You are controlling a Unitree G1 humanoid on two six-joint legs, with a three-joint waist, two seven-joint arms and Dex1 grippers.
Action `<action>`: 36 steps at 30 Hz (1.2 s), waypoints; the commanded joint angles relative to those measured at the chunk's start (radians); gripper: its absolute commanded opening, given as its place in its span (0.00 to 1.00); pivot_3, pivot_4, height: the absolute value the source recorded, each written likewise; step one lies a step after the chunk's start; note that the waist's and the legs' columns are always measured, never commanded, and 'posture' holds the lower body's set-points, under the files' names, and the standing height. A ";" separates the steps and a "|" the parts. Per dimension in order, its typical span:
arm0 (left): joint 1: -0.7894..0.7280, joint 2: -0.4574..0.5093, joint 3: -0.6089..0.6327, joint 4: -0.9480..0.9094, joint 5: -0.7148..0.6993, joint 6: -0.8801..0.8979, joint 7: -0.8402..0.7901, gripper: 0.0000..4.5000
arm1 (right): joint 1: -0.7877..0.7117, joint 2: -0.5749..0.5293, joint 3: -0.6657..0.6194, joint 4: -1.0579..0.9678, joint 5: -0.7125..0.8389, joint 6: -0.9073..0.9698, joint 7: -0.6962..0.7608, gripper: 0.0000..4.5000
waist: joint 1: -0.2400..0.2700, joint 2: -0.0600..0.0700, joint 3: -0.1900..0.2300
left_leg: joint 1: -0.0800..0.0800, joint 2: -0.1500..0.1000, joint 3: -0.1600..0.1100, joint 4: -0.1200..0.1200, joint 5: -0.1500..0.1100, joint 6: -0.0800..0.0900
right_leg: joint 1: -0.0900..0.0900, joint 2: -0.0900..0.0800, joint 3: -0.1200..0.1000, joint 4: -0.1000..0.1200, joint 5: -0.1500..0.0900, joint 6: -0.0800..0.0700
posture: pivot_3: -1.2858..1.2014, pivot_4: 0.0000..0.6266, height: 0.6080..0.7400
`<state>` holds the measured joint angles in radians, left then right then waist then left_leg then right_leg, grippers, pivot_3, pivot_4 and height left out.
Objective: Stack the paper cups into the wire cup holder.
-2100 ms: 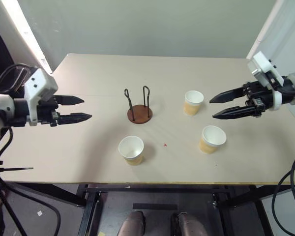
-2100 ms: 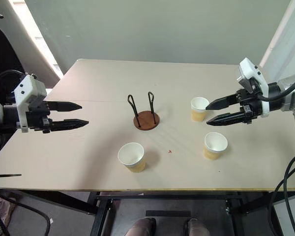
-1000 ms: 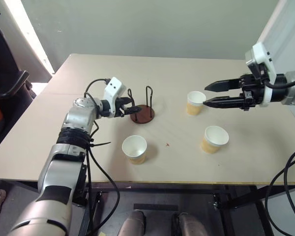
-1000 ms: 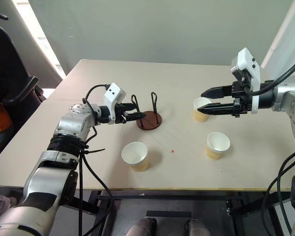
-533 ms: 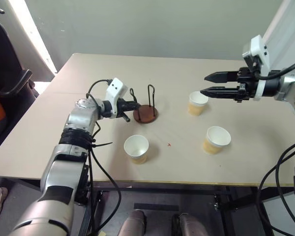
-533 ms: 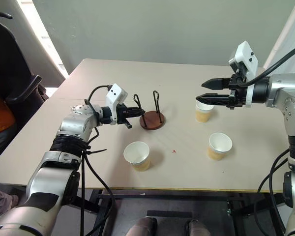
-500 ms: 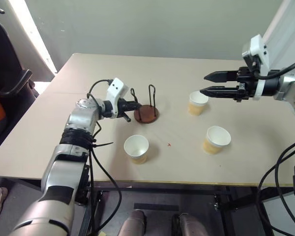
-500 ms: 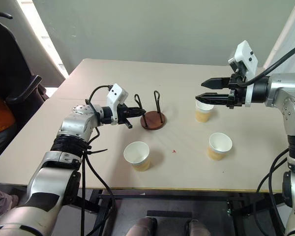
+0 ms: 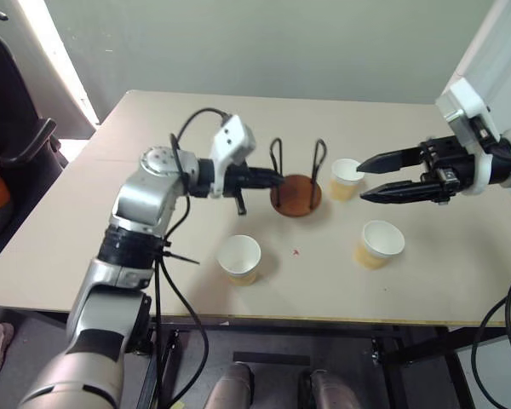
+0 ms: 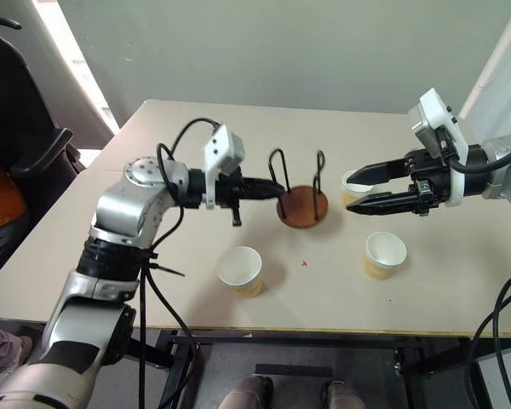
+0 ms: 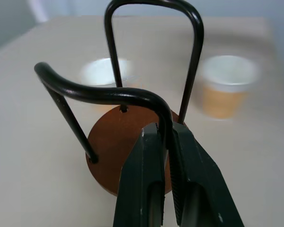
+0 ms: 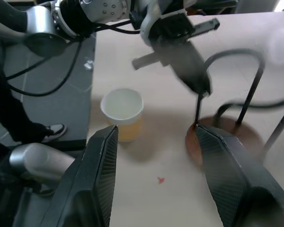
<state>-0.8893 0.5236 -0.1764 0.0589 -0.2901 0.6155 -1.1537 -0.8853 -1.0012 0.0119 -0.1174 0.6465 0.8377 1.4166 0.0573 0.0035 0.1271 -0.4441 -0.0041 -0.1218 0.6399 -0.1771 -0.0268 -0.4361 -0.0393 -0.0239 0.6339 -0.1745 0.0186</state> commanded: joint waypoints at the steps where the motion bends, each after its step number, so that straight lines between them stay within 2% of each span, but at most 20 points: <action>1: 0.019 0.022 -0.014 -0.137 -0.035 0.063 0.000 0.01 | 0.002 -0.023 -0.038 -0.035 0.028 0.000 0.011 0.60 | -0.001 0.000 0.000 | 0.000 0.000 0.000 0.001 0.000 0.000 | 0.000 0.000 0.000 0.001 0.000 0.000 | 0.52 0.24 1.00; 4: 0.051 0.048 -0.042 -0.198 -0.032 0.089 0.002 0.01 | 0.011 -0.030 -0.040 -0.043 0.038 0.003 0.019 0.60 | -0.001 0.000 0.000 | 0.001 0.001 -0.001 0.001 -0.006 0.010 | 0.000 0.000 0.000 0.002 0.001 0.000 | 0.52 0.24 1.00; 10: 0.101 0.075 -0.077 -0.253 -0.024 0.114 0.032 0.01 | 0.030 -0.047 -0.022 -0.055 0.033 -0.002 0.024 0.60 | -0.002 0.000 0.000 | 0.008 0.001 -0.001 0.001 -0.006 0.010 | 0.008 0.000 0.000 0.000 -0.004 -0.009 | 0.52 0.24 1.00; 18: 0.137 0.111 -0.115 -0.280 -0.011 0.117 0.050 0.01 | 0.066 -0.076 0.060 -0.033 -0.100 -0.077 0.009 0.60 | -0.002 0.000 0.000 | 0.008 0.001 -0.001 0.001 -0.007 0.011 | 0.010 -0.001 0.000 -0.004 -0.004 -0.009 | 0.52 0.24 1.00; 31: 0.141 0.111 -0.174 -0.293 0.016 0.149 0.074 0.01 | 0.085 -0.101 0.094 0.008 -0.197 -0.149 0.040 0.60 | -0.002 0.000 0.000 | 0.008 0.001 -0.002 0.001 -0.010 0.011 | 0.010 -0.001 0.000 -0.005 -0.003 -0.007 | 0.52 0.24 1.00; 34: 0.128 0.105 -0.176 -0.277 0.019 0.156 0.083 0.19 | 0.082 -0.100 0.093 0.013 -0.203 -0.152 0.044 0.60 | -0.002 0.000 0.000 | 0.008 0.001 -0.002 0.001 -0.010 0.010 | 0.011 -0.001 0.000 -0.005 -0.003 -0.007 | 0.52 0.24 1.00; 36: 0.120 0.104 -0.174 -0.271 0.017 0.166 0.085 0.34 | 0.080 -0.098 0.095 0.018 -0.208 -0.156 0.045 0.60 | -0.002 0.000 0.000 | 0.008 0.001 -0.002 0.001 -0.010 0.010 | 0.011 -0.001 0.000 -0.005 -0.003 -0.007 | 0.52 0.24 1.00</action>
<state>-0.7434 0.6309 -0.3582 -0.2042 -0.2752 0.7755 -1.0777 -0.7922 -1.0860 0.1295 -0.0941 0.4446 0.6948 1.4540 0.0557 0.0037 0.1271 -0.4359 -0.0034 -0.1235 0.6407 -0.1867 -0.0163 -0.4255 -0.0401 -0.0240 0.6288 -0.1776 0.0112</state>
